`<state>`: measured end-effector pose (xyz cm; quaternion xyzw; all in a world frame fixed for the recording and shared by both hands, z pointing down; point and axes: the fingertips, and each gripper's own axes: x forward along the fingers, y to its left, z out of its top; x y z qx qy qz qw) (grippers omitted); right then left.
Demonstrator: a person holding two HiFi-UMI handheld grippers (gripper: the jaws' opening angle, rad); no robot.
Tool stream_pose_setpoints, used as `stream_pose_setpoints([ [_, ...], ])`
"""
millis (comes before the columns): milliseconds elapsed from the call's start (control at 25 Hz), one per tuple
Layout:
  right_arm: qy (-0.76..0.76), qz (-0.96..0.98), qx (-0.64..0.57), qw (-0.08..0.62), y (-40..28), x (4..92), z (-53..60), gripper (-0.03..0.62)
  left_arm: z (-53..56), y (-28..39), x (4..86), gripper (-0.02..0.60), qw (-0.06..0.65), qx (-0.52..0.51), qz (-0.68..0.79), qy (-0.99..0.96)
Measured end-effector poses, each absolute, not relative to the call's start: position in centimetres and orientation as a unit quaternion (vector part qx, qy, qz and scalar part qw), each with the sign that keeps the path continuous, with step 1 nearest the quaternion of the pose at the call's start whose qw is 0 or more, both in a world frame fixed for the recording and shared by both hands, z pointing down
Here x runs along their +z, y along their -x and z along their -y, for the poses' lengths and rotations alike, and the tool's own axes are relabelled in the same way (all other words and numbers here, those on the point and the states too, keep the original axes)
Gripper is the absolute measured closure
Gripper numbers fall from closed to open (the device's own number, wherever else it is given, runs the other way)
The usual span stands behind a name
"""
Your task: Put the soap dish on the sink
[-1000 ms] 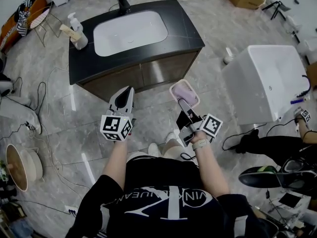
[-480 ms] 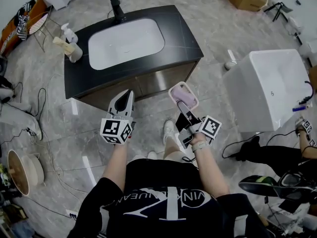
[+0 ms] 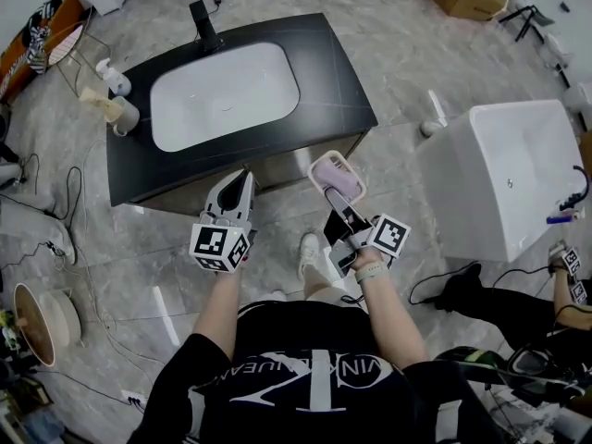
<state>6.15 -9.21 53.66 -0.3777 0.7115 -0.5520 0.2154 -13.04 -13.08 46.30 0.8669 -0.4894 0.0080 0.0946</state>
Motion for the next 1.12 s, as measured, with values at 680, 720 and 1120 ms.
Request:
stream_pose_setpoints([
  [680, 0.358, -0.699, -0.585, 0.200, -7.2, 56.7, 17.5, 0.513, 19.3, 8.4, 49.9, 0.566, 0.129, 0.021, 0.482, -0.866],
  [720, 0.356, -0.701, -0.585, 0.199, -7.1, 56.9, 18.0, 0.513, 19.6, 8.2, 50.3, 0.566, 0.132, 0.022, 0.481, -0.866],
  [1120, 0.362, -0.681, -0.611, 0.179, -7.4, 59.3, 20.8, 0.513, 21.3, 6.0, 53.3, 0.566, 0.163, 0.034, 0.475, -0.864],
])
